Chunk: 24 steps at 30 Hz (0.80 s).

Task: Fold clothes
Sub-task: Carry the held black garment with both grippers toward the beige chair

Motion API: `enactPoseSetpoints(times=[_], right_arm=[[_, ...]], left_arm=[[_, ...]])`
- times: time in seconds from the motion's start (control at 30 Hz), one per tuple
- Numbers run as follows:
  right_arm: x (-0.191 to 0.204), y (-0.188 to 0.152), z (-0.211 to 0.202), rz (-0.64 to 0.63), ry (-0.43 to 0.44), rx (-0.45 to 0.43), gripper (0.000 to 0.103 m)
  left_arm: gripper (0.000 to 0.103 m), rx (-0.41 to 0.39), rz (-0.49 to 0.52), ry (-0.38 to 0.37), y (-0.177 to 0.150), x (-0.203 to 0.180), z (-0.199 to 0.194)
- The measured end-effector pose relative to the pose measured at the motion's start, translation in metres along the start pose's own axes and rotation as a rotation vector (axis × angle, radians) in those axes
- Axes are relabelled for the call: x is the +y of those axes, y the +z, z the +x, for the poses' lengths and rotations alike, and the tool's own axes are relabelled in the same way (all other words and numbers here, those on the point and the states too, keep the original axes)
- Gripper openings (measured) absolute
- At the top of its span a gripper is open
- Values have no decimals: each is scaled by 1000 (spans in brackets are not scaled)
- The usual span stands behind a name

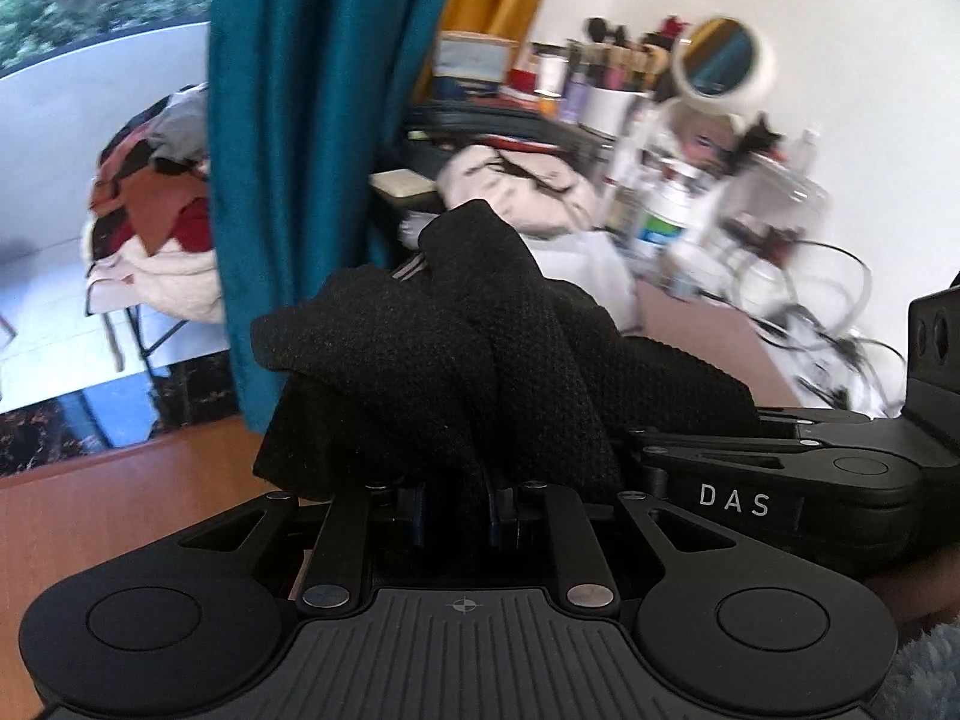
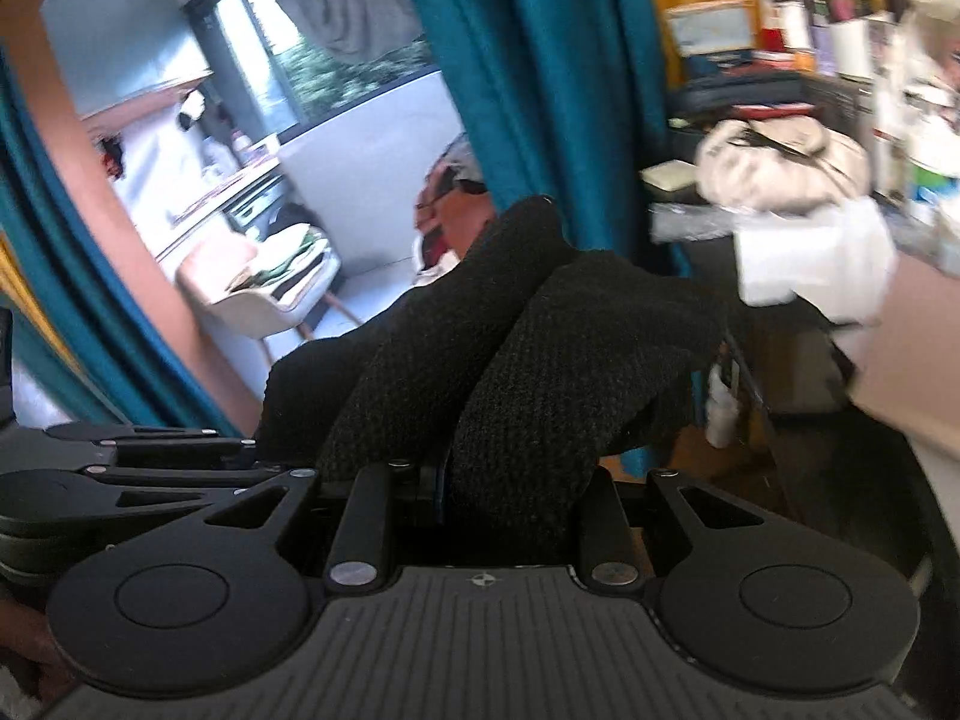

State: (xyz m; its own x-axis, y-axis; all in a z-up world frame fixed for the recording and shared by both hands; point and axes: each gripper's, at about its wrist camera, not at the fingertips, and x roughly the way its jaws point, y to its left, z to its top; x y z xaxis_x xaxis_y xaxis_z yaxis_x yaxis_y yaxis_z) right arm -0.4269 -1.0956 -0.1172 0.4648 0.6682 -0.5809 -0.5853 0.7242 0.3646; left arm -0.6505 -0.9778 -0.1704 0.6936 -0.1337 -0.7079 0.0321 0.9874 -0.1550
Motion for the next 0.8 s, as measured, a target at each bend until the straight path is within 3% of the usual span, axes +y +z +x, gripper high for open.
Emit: enactPoseSetpoints(times=[0.23, 0.4, 0.57, 0.8], right_arm=[[1, 22, 64, -22, 50, 104, 22], [16, 46, 109, -59, 21, 108, 22], [45, 78, 167, -40, -42, 102, 22], [116, 146, 267, -50, -63, 74, 22]], left_arm=[[15, 48, -98, 17, 18, 50, 44], [15, 26, -110, -15, 38, 103, 72], [14, 16, -137, -90, 78, 186, 98], [15, -11, -50, -57, 144, 313, 98]])
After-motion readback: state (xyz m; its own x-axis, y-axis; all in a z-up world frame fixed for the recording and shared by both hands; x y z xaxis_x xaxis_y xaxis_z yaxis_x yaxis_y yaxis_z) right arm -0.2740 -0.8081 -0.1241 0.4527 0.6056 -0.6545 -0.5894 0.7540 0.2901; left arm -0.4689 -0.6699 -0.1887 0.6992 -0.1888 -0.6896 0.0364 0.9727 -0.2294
